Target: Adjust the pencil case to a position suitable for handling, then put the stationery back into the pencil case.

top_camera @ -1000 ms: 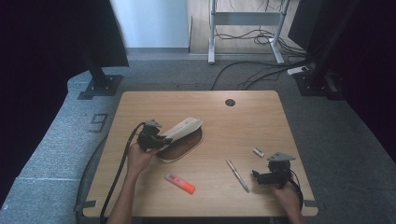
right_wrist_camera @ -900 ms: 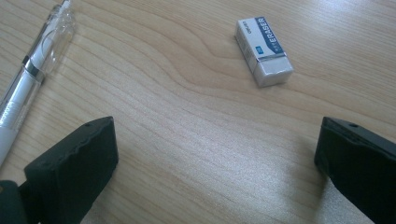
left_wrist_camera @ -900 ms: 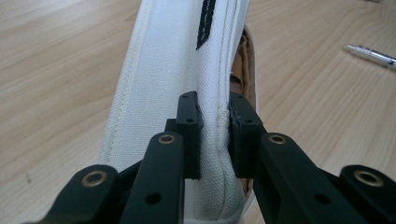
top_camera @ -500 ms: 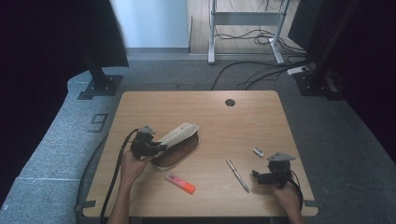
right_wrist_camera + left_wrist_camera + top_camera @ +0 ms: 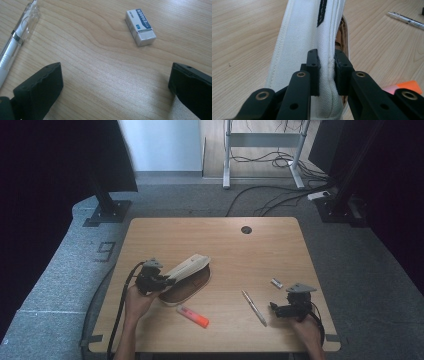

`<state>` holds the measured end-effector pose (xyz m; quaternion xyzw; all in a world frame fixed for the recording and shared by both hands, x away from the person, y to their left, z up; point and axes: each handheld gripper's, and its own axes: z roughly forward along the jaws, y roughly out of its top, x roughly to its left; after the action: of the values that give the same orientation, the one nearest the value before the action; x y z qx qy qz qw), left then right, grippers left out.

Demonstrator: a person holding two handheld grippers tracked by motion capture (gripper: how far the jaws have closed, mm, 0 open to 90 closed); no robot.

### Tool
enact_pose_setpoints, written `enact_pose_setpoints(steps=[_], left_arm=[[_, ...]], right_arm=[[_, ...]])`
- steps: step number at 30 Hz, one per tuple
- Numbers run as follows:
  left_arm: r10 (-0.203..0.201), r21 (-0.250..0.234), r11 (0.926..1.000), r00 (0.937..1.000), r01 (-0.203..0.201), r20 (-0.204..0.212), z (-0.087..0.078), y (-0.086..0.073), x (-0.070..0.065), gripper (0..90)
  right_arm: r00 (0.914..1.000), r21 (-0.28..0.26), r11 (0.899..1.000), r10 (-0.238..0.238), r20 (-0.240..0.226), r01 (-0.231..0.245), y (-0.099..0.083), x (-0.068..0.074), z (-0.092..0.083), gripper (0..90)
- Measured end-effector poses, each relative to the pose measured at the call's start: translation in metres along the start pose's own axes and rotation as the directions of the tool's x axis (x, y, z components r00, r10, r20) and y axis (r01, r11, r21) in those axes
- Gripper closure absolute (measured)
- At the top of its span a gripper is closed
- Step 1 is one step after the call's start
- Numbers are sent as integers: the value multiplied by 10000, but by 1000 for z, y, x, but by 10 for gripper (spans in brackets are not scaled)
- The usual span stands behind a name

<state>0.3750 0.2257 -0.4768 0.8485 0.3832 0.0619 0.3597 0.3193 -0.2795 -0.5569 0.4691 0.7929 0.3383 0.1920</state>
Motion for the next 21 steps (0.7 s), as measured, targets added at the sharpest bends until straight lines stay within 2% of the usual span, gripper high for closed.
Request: enact_pose_setpoints(steps=[15,21], left_arm=[[47,-153,9999,10000,-46,57,1,-1,0,767],[108,-152,9998,9999,-107,62,2,-1,-1,765]], right_arm=[[10000,-5,10000,25,-23,-25,0,0,0,3],[9998,-27,9999,145,-169,-146,3,-2,-3,107]])
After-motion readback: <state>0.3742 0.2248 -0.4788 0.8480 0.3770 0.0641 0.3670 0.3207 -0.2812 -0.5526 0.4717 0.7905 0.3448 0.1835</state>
